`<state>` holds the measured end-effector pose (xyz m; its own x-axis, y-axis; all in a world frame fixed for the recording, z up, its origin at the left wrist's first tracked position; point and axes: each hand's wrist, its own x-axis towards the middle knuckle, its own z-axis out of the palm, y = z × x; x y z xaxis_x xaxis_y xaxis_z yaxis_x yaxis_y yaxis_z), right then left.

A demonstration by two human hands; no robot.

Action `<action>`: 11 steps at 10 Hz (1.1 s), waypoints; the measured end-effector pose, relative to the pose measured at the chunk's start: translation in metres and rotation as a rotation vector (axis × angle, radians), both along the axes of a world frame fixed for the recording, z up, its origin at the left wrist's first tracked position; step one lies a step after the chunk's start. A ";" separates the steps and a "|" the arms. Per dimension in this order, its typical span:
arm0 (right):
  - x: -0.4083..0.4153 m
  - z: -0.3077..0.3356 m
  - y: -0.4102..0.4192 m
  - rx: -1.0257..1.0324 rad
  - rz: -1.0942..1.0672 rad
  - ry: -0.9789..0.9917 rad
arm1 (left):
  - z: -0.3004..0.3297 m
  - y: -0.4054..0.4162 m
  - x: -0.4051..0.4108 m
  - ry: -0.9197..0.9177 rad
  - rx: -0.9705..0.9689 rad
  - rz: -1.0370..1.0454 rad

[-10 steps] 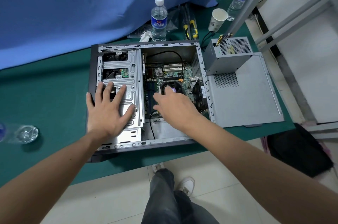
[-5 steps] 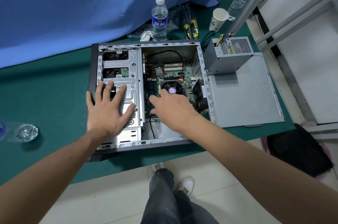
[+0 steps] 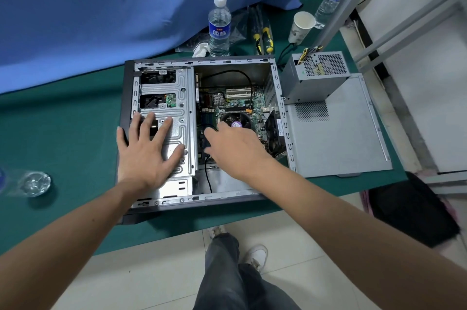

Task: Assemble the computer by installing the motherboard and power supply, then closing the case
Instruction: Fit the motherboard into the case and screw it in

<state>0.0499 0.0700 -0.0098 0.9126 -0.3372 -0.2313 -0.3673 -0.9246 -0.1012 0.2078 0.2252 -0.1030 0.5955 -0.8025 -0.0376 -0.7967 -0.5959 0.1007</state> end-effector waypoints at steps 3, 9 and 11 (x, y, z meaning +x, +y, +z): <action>-0.006 -0.001 0.004 0.236 -0.078 -0.035 | -0.002 0.001 0.000 0.002 -0.019 0.002; -0.014 -0.005 0.008 0.107 0.009 -0.069 | 0.000 0.000 -0.001 -0.002 -0.003 0.006; -0.014 -0.008 0.004 -0.065 -0.103 0.000 | 0.000 0.000 -0.001 0.002 -0.007 0.009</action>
<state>0.0363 0.0739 -0.0182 0.8722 -0.4439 -0.2055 -0.4610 -0.8864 -0.0419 0.2068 0.2252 -0.1025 0.6028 -0.7972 -0.0335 -0.7909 -0.6025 0.1066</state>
